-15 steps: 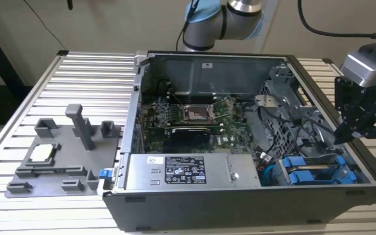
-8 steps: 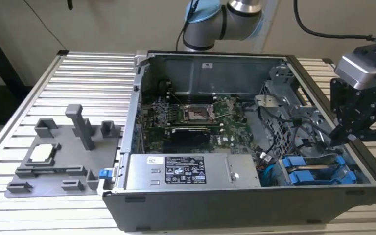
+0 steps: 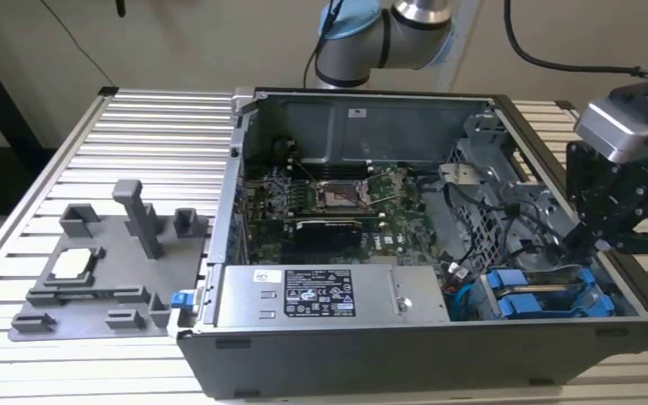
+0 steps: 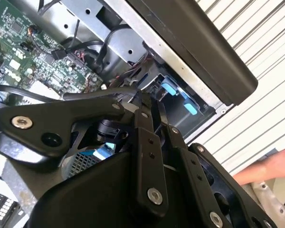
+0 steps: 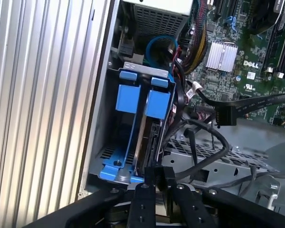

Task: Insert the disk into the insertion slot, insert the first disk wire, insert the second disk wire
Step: 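Insert the first disk wire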

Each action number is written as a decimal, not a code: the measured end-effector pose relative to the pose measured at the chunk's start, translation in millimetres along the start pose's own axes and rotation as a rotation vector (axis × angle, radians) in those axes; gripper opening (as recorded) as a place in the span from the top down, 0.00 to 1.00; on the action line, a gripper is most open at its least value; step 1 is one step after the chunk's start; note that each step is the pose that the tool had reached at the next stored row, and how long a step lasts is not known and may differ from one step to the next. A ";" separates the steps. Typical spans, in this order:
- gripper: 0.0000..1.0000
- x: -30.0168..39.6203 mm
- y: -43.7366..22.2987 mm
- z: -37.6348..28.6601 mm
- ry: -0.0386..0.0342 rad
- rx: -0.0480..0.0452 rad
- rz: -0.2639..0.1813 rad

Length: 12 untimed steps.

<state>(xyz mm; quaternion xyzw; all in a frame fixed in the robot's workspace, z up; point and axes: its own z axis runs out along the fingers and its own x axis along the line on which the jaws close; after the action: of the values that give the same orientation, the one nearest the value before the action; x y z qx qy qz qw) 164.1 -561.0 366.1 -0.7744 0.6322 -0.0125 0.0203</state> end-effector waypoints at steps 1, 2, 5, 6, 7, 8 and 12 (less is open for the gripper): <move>0.81 1.5 0.9 0.1 -0.0002 -0.0005 0.001; 0.81 2.2 1.1 0.1 -0.0003 -0.0006 0.001; 0.81 2.2 1.1 0.1 -0.0005 -0.0006 0.001; 0.81 2.2 1.1 0.0 -0.0005 -0.0006 0.001; 0.81 2.2 1.2 0.1 -0.0005 -0.0006 0.001; 0.81 2.3 1.2 0.1 -0.0006 -0.0006 0.001; 0.81 2.4 1.2 0.4 -0.0323 0.0058 0.002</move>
<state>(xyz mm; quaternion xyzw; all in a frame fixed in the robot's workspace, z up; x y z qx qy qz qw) 163.4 -563.6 365.6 -0.7737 0.6327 -0.0018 0.0328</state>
